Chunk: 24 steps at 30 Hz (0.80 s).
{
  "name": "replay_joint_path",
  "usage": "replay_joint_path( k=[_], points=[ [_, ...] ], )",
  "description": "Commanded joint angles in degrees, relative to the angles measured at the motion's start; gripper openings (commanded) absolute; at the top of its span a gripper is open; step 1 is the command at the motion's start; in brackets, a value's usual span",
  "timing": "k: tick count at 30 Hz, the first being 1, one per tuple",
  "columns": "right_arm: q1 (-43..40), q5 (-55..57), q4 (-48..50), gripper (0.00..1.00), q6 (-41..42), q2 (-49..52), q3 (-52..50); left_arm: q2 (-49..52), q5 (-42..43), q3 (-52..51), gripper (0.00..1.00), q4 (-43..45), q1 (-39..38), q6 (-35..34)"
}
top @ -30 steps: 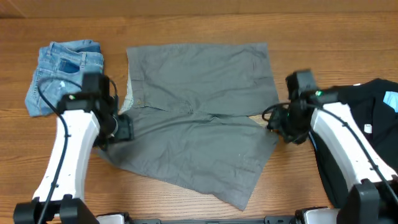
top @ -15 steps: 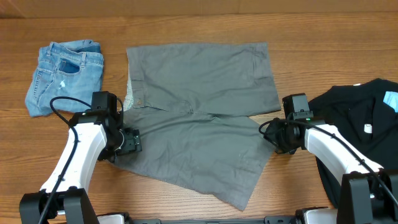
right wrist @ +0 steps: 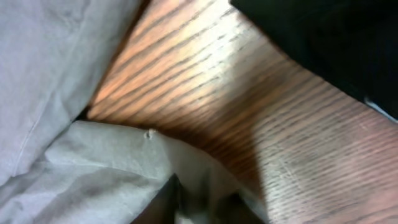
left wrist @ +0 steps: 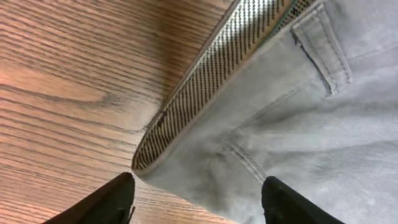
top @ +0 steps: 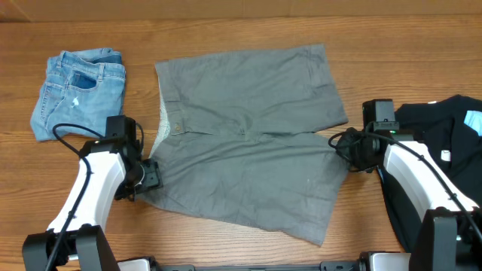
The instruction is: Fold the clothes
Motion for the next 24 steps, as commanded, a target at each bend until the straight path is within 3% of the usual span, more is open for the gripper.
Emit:
replay_joint_path(
  k=[1, 2, 3, 10, 11, 13, 17, 19, 21, 24],
  points=[
    [-0.2, 0.3, -0.2, 0.45, -1.9, -0.7, 1.2, -0.2, -0.7, -0.4, 0.78, 0.6, 0.6, -0.6],
    [-0.2, 0.4, -0.7, 0.57, -2.1, -0.7, 1.2, 0.0, -0.8, -0.4, 0.83, 0.6, 0.6, -0.6],
    [-0.2, 0.3, -1.0, 0.59, -2.6, -0.7, 1.2, 0.1, -1.0, -0.4, 0.84, 0.6, 0.6, -0.6],
    [-0.2, 0.3, -4.0, 0.62, -3.2, -0.7, 1.2, 4.5, -6.2, -3.0, 0.85, 2.1, 1.7, -5.7],
    [-0.2, 0.3, -4.5, 0.62, -3.6, -0.7, 1.2, 6.2, -3.7, -4.0, 0.79, 4.5, 2.7, -5.6],
    [-0.2, 0.3, -5.2, 0.62, -4.1, -0.7, 1.2, 8.2, -0.5, -4.3, 0.55, 6.0, 3.8, -5.3],
    [-0.2, 0.3, -8.0, 0.62, -8.5, -0.8, 2.7, 9.7, 0.8, -4.3, 0.33, 7.7, 6.9, -4.4],
    [-0.2, 0.3, -10.1, 0.63, -9.2, -0.9, 4.5, 9.7, 1.3, -3.7, 0.38, 7.8, 9.2, -4.1],
    [-0.2, 0.3, -12.8, 0.63, -9.2, -1.0, 7.6, 9.7, 3.7, -2.6, 0.59, 7.5, 12.0, -1.6],
    [-0.2, -2.2, -16.7, 0.65, -10.3, -1.0, 11.8, 9.4, 7.6, -1.1, 0.71, 5.1, 14.9, 0.2]
  ],
)
